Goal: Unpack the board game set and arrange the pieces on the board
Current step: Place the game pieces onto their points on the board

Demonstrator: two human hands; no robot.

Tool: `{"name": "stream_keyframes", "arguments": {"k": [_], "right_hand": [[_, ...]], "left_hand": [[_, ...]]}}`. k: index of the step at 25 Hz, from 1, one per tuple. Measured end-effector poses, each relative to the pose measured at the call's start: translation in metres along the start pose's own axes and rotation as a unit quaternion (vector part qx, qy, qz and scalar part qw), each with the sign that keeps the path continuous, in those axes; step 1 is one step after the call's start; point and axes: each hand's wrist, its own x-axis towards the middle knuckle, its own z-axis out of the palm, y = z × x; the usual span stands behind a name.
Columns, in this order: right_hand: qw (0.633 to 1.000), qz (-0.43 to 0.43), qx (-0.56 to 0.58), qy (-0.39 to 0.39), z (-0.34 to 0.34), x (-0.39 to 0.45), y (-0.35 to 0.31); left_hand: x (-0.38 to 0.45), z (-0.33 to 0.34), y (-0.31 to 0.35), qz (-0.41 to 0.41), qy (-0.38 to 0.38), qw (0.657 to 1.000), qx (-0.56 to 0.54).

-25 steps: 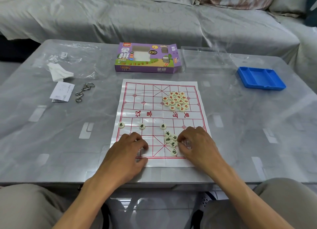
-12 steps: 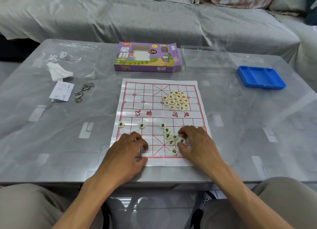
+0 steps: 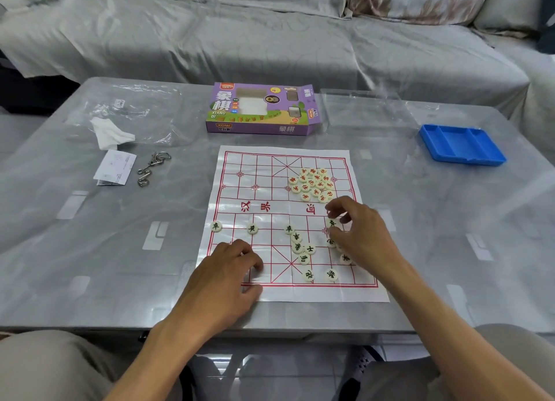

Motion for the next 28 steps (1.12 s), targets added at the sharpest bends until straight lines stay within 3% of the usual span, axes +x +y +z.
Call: {"name": "stream_keyframes", "arguments": {"k": [5,12,17,19,23,28], "right_hand": [[0.999,0.002,0.047,-0.027,0.005,0.006,0.009],[1.0,-0.012,0.011,-0.021,0.007,0.004,0.009],[0.971,-0.217,-0.097,-0.008,0.027,-0.01,-0.002],[0.958,-0.252,-0.133,-0.019,0.034,-0.013,-0.002],[0.967,-0.219,-0.128,0.013,0.032,-0.016,-0.002],[0.967,-0.21,-0.144,-0.003,0.034,-0.017,-0.003]], "left_hand": [[0.001,0.0,0.0,-0.001,-0.003,1.0,-0.002],[0.001,0.0,0.001,-0.002,-0.007,1.0,0.003],[0.001,-0.001,0.001,-0.001,-0.009,1.0,0.005],[0.0,-0.001,0.002,-0.001,-0.011,1.0,0.005],[0.001,-0.001,0.002,0.0,-0.01,1.0,0.004],[0.001,-0.001,0.001,0.001,-0.008,1.0,0.003]]}}
